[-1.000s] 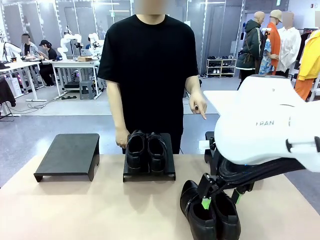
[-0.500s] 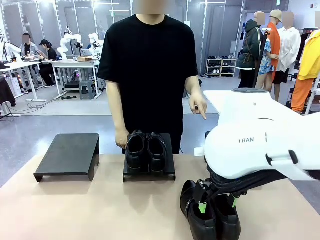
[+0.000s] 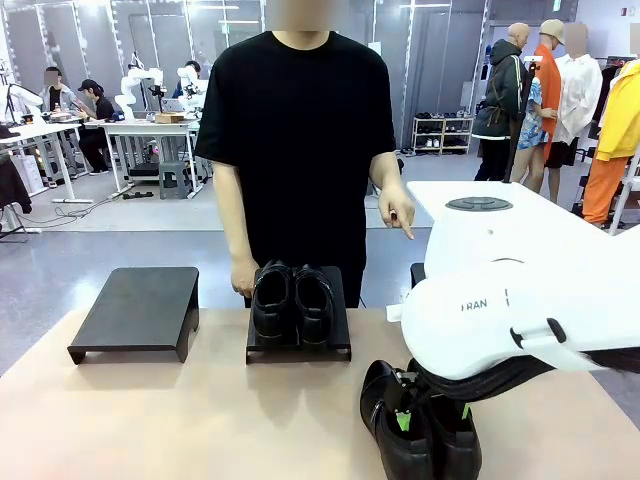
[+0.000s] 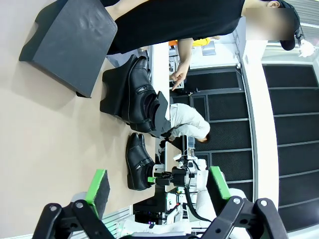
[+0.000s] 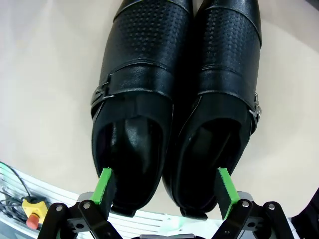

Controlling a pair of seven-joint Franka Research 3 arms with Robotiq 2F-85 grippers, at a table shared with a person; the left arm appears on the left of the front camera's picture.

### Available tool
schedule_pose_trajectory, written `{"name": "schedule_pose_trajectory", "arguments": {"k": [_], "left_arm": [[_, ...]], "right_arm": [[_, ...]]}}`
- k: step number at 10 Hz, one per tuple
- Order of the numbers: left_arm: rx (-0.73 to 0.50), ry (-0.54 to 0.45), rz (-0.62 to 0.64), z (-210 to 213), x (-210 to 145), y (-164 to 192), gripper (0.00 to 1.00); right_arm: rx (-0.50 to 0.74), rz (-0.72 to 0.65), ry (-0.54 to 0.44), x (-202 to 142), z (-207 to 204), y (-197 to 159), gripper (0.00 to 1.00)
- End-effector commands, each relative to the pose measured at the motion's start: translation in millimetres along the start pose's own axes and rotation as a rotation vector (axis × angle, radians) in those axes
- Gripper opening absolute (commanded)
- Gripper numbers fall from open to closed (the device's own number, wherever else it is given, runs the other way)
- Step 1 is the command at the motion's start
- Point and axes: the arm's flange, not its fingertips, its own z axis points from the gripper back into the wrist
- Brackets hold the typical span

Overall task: Place the shoes on the stand as instructed by the person.
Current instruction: Pick up another pair of Shoes and place it on the Shoes Stand indicated by the person.

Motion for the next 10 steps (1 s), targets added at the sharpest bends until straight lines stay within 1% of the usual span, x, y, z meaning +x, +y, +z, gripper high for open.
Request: {"name": "schedule_pose_trajectory", "arguments": {"k": [1,4,5,6,7,8,10], "left_arm": [[-0.009,0.009,-0.012,0,1,2,1.0],[-0.009,0.009,-0.012,0,1,2,1.0],[-0.009,0.009,-0.012,0,1,2,1.0],[-0.009,0.009,-0.012,0,1,2,1.0],[-0.009,0.009,-0.012,0,1,2,1.0],[-0.009,0.009,-0.012,0,1,2,1.0],[-0.009,0.009,-0.012,0,1,2,1.0]], "right_arm": [[-0.049,-0.043,-0.032,-19,-26,-3,1.0],[-0.05,-0.029,-0.032,-20,-39,2,1.0],[-0.056,-0.02,-0.033,-21,-42,4,0.9],[-0.065,-0.017,-0.038,-21,-43,4,0.43],[-0.068,-0.019,-0.037,-20,-41,1,0.3],[-0.07,-0.02,-0.037,-19,-41,0,0.0],[-0.073,-0.022,-0.024,-21,-44,2,0.0]]}}
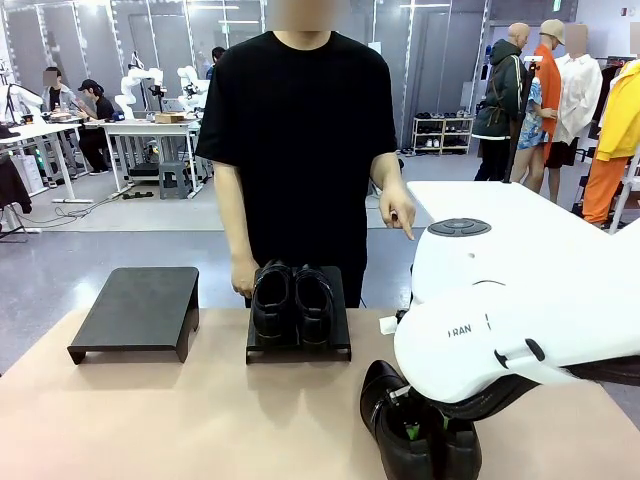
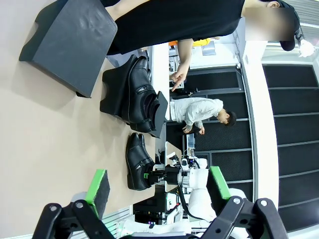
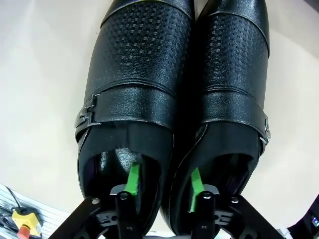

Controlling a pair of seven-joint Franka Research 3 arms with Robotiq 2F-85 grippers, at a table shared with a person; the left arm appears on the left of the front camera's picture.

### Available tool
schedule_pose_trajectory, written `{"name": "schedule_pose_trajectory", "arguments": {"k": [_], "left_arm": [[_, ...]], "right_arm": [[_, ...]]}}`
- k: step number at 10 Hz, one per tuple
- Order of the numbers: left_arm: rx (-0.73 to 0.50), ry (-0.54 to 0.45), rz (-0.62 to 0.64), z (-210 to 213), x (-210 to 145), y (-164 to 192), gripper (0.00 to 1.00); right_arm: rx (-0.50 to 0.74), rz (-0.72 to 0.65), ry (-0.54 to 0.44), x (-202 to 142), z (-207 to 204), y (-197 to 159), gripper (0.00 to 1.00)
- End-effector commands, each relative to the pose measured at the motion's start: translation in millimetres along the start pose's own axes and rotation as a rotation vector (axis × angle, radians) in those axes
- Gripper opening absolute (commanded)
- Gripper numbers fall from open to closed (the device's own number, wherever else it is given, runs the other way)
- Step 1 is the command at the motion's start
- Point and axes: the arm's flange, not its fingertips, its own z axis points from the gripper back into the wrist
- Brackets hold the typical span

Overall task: Place the shoes on the stand as instructed by the person.
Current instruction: Pick up another pair of Shoes and place it on the Shoes Stand indicated by the person.

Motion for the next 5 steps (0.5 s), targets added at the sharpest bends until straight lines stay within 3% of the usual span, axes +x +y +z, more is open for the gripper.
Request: {"name": "schedule_pose_trajectory", "arguments": {"k": [1,2,5], "left_arm": [[-0.009,0.009,-0.012,0.0,0.9,1.5,1.0],[-0.009,0.009,-0.012,0.0,0.9,1.5,1.0],[-0.009,0.009,-0.012,0.0,0.9,1.5,1.0]], "right_arm": [[-0.036,-0.038,-0.02,-27.6,-16.6,-3.0,0.04],[-0.041,-0.043,-0.02,-27.3,-18.0,-2.7,0.0],[-0.039,-0.052,-0.02,-27.7,-16.6,-4.0,0.0]]}}
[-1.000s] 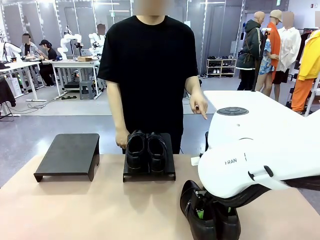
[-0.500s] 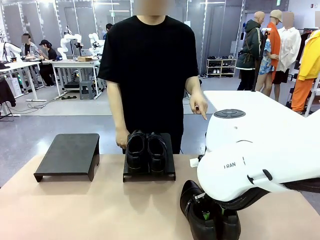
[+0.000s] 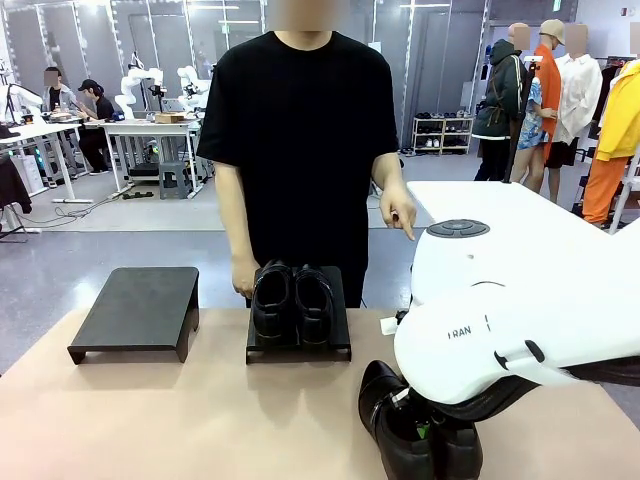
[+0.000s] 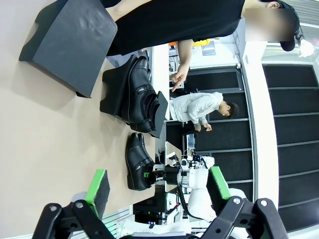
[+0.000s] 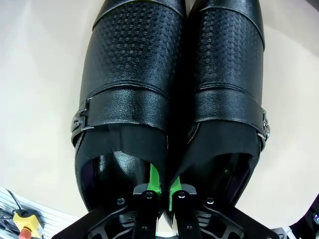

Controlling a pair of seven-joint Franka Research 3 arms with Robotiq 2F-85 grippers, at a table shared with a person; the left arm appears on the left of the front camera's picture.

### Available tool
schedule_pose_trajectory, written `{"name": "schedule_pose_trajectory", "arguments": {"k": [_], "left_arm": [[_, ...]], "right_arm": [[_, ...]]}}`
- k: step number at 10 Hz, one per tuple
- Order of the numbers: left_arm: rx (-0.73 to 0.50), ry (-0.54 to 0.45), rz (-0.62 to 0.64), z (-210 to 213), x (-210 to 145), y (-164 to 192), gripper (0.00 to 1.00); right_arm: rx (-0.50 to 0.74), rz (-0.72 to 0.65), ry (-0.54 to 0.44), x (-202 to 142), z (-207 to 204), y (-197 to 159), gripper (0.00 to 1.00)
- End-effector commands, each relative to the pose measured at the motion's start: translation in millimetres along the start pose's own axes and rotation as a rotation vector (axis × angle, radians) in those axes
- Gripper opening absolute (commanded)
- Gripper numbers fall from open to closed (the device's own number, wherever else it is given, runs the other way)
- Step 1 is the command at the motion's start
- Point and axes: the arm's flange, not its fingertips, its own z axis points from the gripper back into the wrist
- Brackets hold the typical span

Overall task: Place the shoes on the stand as instructed by the person.
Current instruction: Pick up another pair of Shoes and place it on the Shoes Stand indicated by the person.

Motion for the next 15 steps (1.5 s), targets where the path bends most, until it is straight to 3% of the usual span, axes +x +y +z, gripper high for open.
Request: {"name": "schedule_pose_trajectory", "arguments": {"k": [1,2,3,7,8,15], "left_arm": [[-0.009,0.009,-0.012,0,1,2,1.0],[-0.009,0.009,-0.012,0,1,2,1.0],[-0.009,0.009,-0.012,0,1,2,1.0],[-0.009,0.009,-0.012,0,1,2,1.0],[-0.009,0.009,-0.012,0,1,2,1.0],[-0.009,0.009,-0.012,0,1,2,1.0]], "right_arm": [[-0.037,-0.043,-0.024,-29,-15,-4,0.0],[-0.042,-0.081,-0.014,-30,-13,-5,0.0],[0.0,-0.004,0.0,0,0,0,0.0],[0.0,-0.004,0.0,0,0,0,0.0],[0.0,-0.019,0.0,0,0,0,0.07],[-0.046,-0.088,-0.158,50,90,-69,0.07]]}}
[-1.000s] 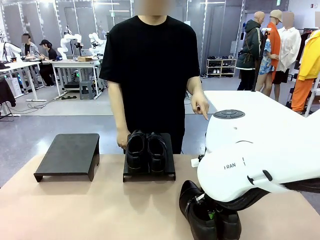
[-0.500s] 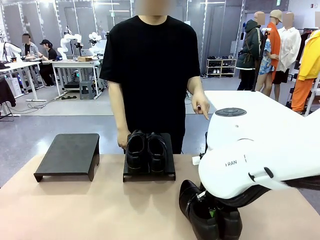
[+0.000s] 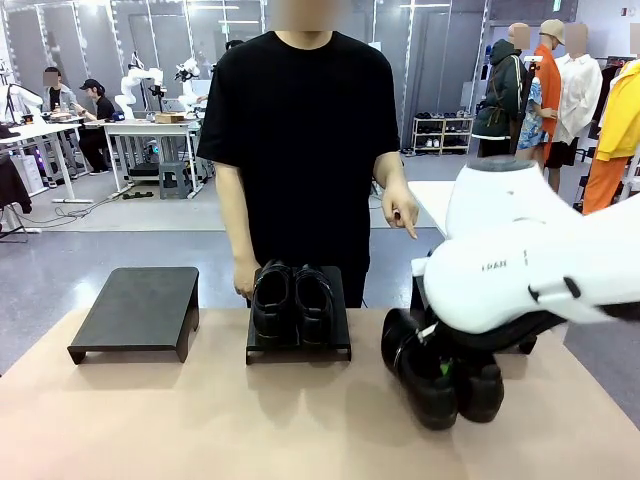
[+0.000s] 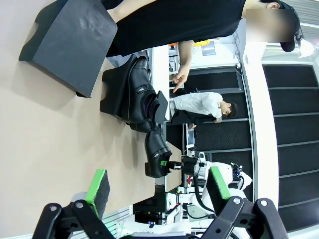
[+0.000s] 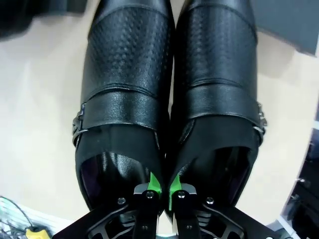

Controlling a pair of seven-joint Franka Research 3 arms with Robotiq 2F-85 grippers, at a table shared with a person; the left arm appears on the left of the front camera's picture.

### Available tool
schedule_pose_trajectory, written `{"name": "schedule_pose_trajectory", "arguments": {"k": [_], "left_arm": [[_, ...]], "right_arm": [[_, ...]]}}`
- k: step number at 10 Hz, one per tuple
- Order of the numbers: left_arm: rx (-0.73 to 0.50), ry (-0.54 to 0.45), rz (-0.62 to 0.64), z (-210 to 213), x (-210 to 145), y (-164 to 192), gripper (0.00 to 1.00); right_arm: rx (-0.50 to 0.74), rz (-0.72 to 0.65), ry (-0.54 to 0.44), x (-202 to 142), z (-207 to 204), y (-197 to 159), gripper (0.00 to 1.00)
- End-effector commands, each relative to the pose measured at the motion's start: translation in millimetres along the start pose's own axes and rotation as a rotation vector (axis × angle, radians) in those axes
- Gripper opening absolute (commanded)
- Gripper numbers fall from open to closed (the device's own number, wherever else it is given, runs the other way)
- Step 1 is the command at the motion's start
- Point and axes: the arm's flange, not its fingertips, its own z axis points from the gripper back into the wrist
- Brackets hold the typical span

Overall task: Place the shoes on the stand as instructed by the person.
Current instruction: Pick up another pair of Shoes and place it on the Shoes Stand indicated by the person.

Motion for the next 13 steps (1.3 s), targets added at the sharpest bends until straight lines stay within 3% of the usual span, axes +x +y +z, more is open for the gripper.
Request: {"name": "schedule_pose_trajectory", "arguments": {"k": [1,6,13], "left_arm": [[-0.009,0.009,-0.012,0,1,2,1.0],[-0.009,0.009,-0.012,0,1,2,1.0],[-0.009,0.009,-0.012,0,1,2,1.0]], "right_arm": [[-0.014,-0.001,-0.048,31,22,-22,0.07],[-0.022,-0.08,-0.138,103,42,-76,0.07],[-0.022,-0.101,-0.223,159,5,-101,0.07]]}}
